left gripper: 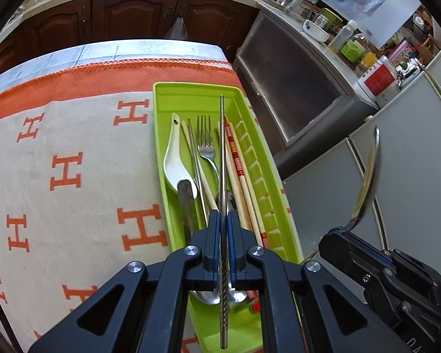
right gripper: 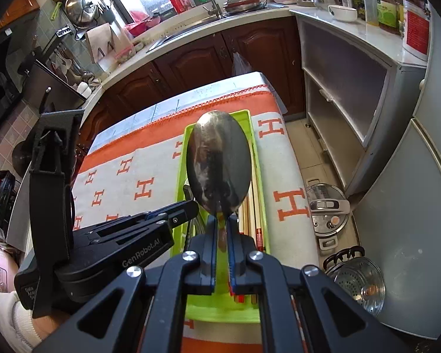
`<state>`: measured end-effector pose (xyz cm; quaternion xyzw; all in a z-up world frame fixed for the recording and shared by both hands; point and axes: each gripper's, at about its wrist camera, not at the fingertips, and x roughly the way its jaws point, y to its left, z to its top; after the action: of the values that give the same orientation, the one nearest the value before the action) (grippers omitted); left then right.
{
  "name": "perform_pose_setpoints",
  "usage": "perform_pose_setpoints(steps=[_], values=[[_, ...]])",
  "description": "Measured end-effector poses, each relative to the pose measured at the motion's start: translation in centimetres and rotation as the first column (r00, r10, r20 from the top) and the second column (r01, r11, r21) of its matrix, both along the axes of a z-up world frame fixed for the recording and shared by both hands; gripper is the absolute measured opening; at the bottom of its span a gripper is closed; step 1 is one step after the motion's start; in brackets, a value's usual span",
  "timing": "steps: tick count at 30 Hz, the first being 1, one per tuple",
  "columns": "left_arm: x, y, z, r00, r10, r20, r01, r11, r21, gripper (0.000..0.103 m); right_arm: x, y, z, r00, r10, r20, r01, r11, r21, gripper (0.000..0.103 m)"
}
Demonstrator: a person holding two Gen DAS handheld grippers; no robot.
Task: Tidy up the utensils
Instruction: 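Carry the spoon and chopstick into the green tray while both tools open to release them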
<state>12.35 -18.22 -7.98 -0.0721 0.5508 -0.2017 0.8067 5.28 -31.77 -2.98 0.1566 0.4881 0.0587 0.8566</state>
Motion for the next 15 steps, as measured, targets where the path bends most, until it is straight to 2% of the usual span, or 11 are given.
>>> perform_pose_setpoints(steps=[4, 8, 15], values=[[0.8, 0.6, -0.4, 1.000, 0.017, 0.002, -0.017, 1.000, -0.003, 0.004, 2.3, 0.2, -1.2, 1.000, 0.010, -0.027, -0.011, 1.000, -0.006, 0.006], [1.2, 1.1, -0.2, 1.000, 0.028, 0.010, -0.028, 1.000, -0.001, 0.015, 4.3, 0.8, -2.3, 0.998, 0.027, -0.051, -0.028, 0.999, -0.020, 0.006], [1.3, 2.7, 0.8, 0.999, 0.039, 0.030, -0.039, 0.999, 0.008, 0.023, 6.8, 1.5, -4.2, 0.993, 0.052, -0.105, -0.056, 0.998, -0.036, 0.006]])
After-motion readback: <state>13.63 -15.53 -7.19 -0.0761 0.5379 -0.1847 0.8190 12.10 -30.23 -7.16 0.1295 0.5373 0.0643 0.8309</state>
